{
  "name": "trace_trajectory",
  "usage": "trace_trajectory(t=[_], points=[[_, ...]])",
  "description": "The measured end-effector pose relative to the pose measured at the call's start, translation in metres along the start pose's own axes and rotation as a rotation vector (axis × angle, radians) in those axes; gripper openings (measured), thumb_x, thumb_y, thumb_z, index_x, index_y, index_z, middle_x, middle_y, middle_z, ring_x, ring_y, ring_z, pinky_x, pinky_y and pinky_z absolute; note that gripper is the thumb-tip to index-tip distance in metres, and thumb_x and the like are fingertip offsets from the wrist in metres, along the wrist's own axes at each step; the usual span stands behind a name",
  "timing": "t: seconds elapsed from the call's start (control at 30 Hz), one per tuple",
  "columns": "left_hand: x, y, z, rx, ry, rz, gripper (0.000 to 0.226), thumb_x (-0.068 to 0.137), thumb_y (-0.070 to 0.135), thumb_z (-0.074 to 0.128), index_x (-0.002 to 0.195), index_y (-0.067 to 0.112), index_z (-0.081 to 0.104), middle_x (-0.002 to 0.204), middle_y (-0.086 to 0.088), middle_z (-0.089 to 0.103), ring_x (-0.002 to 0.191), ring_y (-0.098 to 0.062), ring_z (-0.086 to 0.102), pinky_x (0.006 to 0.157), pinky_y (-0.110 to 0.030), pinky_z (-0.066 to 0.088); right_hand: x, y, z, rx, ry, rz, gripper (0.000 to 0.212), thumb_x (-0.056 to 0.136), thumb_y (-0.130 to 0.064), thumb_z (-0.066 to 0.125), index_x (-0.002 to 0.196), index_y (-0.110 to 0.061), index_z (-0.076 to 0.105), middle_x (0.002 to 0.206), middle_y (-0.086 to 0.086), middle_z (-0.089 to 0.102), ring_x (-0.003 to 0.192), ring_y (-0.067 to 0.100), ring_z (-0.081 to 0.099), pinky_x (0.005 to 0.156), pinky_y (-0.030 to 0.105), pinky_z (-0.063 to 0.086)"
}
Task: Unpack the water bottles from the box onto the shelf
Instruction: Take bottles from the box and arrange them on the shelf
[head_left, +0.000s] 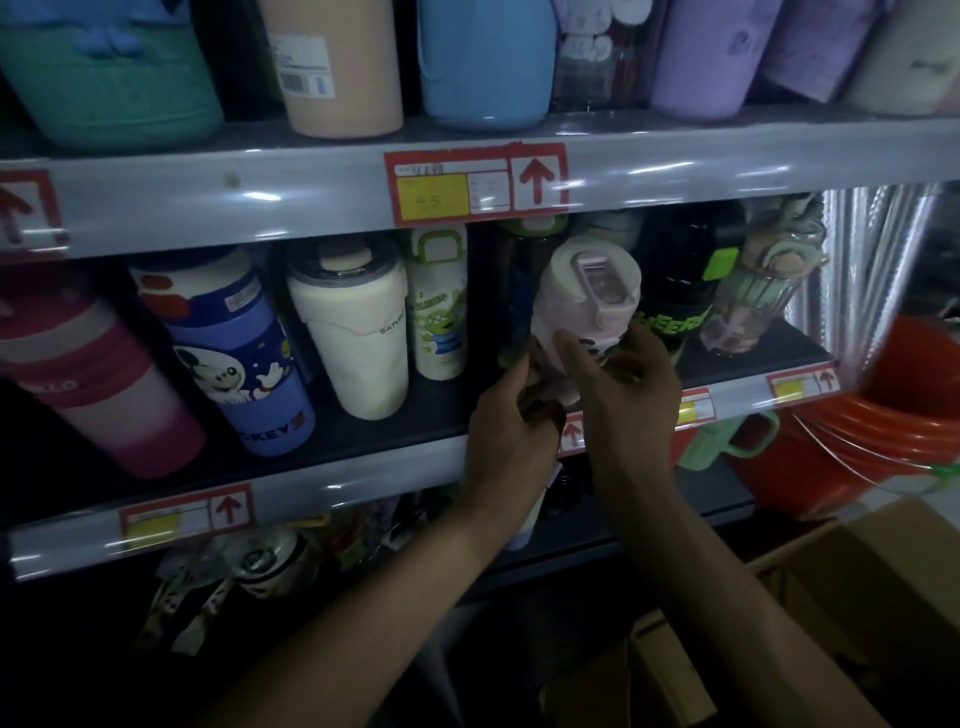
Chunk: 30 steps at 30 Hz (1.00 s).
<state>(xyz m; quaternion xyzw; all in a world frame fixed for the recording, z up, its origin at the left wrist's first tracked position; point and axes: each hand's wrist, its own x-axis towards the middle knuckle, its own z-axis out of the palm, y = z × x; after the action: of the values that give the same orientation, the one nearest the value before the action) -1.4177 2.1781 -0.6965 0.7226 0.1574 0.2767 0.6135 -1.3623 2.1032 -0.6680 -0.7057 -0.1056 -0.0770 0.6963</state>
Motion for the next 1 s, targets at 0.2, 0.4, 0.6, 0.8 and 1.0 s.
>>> trace_trajectory(t=[0.2, 0.4, 0.6, 0.8, 1.0], points=[[-0.018, 0.017, -0.018, -0.050, -0.021, 0.022, 0.063, 0.092, -0.012, 0.051, 0.124, 0.042, 0.060, 0.123, 0.015, 0.071, 0.119, -0.004, 0.064, 0.107, -0.040, 0.051, -0.018, -0.015, -0.001, 0.033, -0.005, 0.001, 0.042, 0.080, -0.028, 0.084, 0.118, -0.017, 0.069, 0.097, -0.006, 0.077, 0.088, 0.007, 0.073, 0.074, 0.026, 0.059], [-0.030, 0.023, -0.042, -0.068, 0.012, 0.051, 0.064, 0.092, -0.014, 0.049, 0.139, 0.028, 0.060, 0.126, 0.020, 0.070, 0.122, 0.001, 0.061, 0.105, -0.025, 0.049, -0.033, -0.023, 0.012, 0.057, -0.030, 0.023, 0.051, 0.077, -0.033, 0.086, 0.122, -0.021, 0.066, 0.104, -0.003, 0.074, 0.091, 0.005, 0.070, 0.072, 0.021, 0.056], [-0.021, 0.026, -0.060, -0.043, 0.115, 0.025, 0.073, 0.089, -0.021, 0.044, 0.116, 0.045, 0.060, 0.104, 0.032, 0.071, 0.113, 0.007, 0.064, 0.095, -0.012, 0.048, -0.038, -0.017, 0.045, 0.061, -0.064, 0.067, 0.074, 0.065, -0.055, 0.082, 0.130, -0.025, 0.060, 0.111, -0.002, 0.069, 0.098, 0.008, 0.067, 0.084, 0.037, 0.059], [-0.016, 0.013, -0.068, -0.014, 0.134, -0.023, 0.074, 0.087, -0.023, 0.041, 0.116, 0.042, 0.062, 0.103, 0.028, 0.072, 0.108, 0.006, 0.067, 0.090, -0.010, 0.048, -0.038, -0.003, 0.062, -0.024, -0.068, 0.101, 0.085, 0.057, -0.067, 0.076, 0.130, -0.028, 0.059, 0.112, 0.000, 0.066, 0.100, 0.012, 0.066, 0.090, 0.041, 0.057], [-0.010, 0.015, -0.069, 0.029, 0.121, -0.044, 0.067, 0.093, -0.016, 0.048, 0.104, 0.049, 0.059, 0.095, 0.028, 0.070, 0.097, 0.013, 0.065, 0.082, -0.008, 0.048, -0.038, -0.001, 0.065, -0.067, -0.077, 0.082, 0.077, 0.060, -0.062, 0.079, 0.125, -0.028, 0.056, 0.111, 0.002, 0.065, 0.098, 0.015, 0.065, 0.087, 0.042, 0.057]])
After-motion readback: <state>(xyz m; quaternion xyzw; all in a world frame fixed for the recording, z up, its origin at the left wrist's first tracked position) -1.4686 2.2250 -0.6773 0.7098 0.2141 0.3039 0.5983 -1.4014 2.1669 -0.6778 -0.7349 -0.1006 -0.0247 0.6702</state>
